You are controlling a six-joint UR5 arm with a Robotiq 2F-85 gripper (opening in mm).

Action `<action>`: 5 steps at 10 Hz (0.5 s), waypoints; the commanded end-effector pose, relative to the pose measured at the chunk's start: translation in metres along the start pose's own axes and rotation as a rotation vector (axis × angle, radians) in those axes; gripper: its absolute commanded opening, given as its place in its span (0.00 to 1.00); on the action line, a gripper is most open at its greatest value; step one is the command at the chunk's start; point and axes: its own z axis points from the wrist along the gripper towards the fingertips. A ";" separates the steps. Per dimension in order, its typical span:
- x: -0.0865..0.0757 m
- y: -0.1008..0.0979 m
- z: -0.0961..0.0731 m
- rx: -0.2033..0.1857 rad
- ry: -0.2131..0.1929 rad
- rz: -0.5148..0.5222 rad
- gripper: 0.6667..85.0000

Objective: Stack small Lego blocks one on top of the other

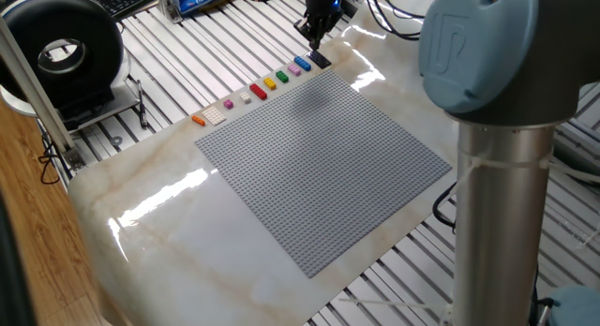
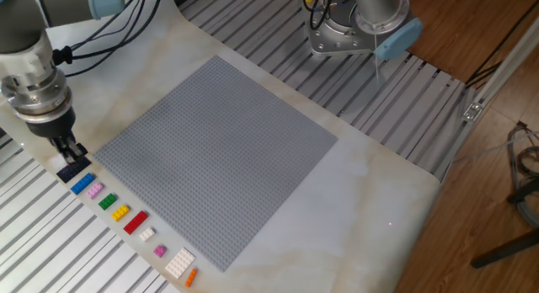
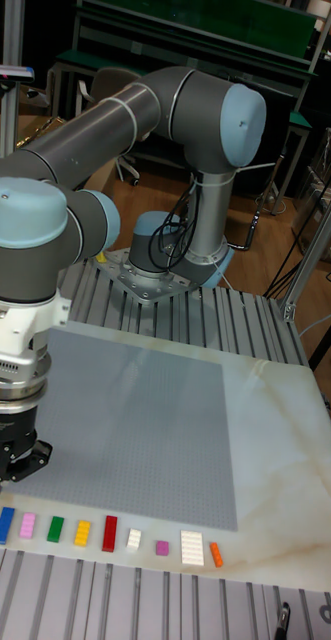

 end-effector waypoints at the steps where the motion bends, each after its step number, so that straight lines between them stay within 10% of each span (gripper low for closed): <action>1: -0.014 -0.006 0.008 -0.026 -0.011 -0.019 0.00; 5: -0.027 -0.021 0.023 0.013 -0.029 0.020 0.00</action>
